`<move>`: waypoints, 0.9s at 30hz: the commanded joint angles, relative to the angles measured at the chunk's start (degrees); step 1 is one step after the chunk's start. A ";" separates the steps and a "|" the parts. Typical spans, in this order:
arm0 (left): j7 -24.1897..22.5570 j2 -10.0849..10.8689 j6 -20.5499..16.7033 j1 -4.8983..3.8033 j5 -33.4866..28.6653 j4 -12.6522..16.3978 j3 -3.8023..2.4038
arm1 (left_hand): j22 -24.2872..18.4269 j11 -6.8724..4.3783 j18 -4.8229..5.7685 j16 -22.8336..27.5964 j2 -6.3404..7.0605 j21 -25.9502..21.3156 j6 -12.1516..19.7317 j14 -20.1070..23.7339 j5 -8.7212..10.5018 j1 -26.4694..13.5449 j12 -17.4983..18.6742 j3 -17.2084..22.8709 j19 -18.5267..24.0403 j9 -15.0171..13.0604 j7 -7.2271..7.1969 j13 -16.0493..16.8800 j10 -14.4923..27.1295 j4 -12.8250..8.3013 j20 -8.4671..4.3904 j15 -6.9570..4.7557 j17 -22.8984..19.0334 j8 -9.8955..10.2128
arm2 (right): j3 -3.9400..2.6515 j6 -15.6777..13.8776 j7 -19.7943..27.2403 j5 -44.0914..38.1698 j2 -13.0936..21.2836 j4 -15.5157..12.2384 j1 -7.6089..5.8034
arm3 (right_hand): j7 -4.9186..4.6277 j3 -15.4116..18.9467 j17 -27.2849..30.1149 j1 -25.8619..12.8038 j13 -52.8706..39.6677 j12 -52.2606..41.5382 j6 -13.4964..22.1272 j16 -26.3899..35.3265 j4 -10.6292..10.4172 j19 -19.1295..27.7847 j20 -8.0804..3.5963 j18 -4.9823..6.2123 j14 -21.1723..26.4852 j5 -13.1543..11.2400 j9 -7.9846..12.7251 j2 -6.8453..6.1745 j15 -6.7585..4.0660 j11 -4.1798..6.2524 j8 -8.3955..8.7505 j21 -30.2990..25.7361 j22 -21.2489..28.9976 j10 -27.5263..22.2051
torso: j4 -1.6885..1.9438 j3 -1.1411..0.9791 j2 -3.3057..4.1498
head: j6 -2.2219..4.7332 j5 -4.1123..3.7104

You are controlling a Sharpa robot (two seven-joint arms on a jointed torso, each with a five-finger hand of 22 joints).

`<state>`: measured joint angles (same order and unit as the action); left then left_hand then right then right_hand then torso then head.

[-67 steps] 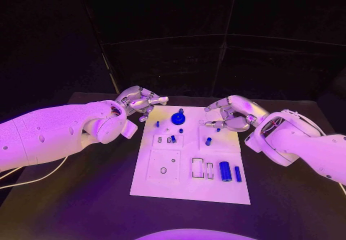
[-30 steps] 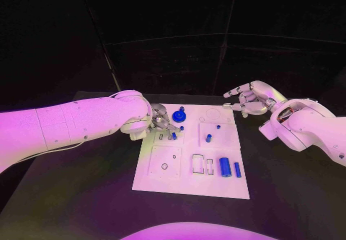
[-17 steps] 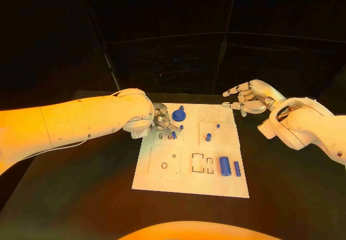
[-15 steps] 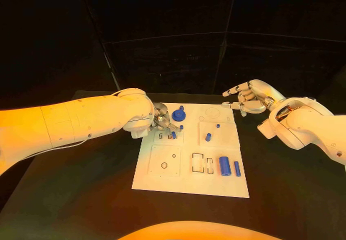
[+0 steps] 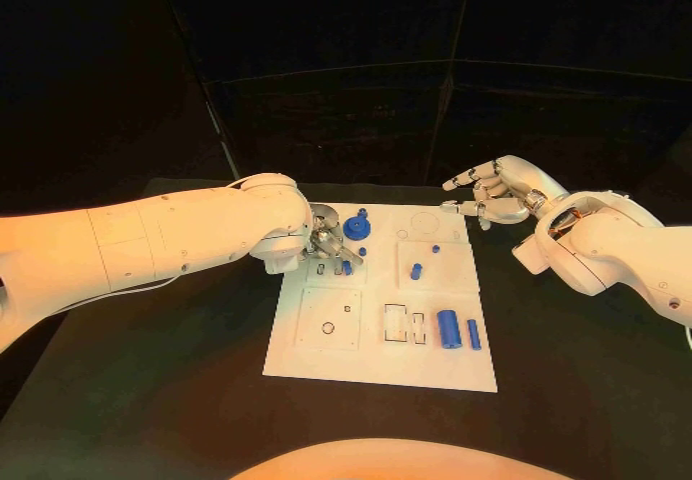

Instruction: Assemble the parts on the task board

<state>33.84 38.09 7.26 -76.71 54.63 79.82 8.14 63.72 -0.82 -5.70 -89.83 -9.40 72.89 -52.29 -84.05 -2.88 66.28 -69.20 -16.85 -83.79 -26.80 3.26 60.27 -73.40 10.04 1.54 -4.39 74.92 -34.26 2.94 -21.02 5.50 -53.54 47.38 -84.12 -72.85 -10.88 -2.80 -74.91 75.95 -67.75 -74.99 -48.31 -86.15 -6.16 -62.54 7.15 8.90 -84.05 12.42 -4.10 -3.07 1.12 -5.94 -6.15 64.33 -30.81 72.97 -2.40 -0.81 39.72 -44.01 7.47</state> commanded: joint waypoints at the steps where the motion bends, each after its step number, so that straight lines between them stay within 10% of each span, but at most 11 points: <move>1: 0.53 -0.17 1.46 -0.13 0.50 -0.18 0.00 | 0.13 -0.11 0.97 -0.17 -0.23 0.39 0.61 -5.95 0.09 0.71 -0.40 0.14 -0.65 -0.17 0.05 0.08 -0.42 -0.44 -0.37 -0.37 15.08 -0.43 | -0.05 0.35 0.09 0.22 -0.11 0.03 -0.12 | 0.30 0.39 -3.69 0.30 0.05 -0.03 -0.18 0.35 0.09 0.16 -0.09 1.02 -3.39 0.50 -0.08 0.50 -0.11 0.40 -0.20 -0.29 0.08 0.09 | 0.03 0.00 -0.02 | -0.11 -0.02; 27: 0.59 -0.80 2.39 -0.17 0.49 -0.30 0.01 | 0.42 -0.49 0.94 -0.17 -3.48 0.38 2.62 -5.95 -0.01 8.34 -0.04 7.44 -0.49 -2.11 -0.30 -0.18 -0.05 -7.44 -0.59 -0.67 15.08 -1.24 | -0.05 0.70 -0.03 0.22 -0.61 0.40 -0.12 | 0.38 0.72 -3.67 1.01 0.09 -0.10 -0.07 0.42 0.14 0.03 -0.21 1.00 -3.42 2.19 -0.03 0.81 -0.21 0.50 -0.54 -0.37 0.17 0.20 | 0.03 0.03 -0.01 | -0.49 -0.20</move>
<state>33.98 37.31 8.75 -76.87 54.70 79.43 8.09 64.19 -1.03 -5.70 -89.82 -12.72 73.12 -49.95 -84.05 -2.86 73.94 -69.46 -9.62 -84.00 -28.82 2.97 60.21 -73.60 2.82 1.33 -4.81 74.91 -35.57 2.94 -20.77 5.33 -53.51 46.83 -83.75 -72.85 -10.88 -2.34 -74.90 76.62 -67.70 -74.99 -48.31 -85.88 -5.98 -62.55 7.15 8.90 -84.05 14.41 -4.10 -2.39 1.12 -5.72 -6.43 64.33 -30.65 73.19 -2.38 -0.79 39.71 -44.48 7.26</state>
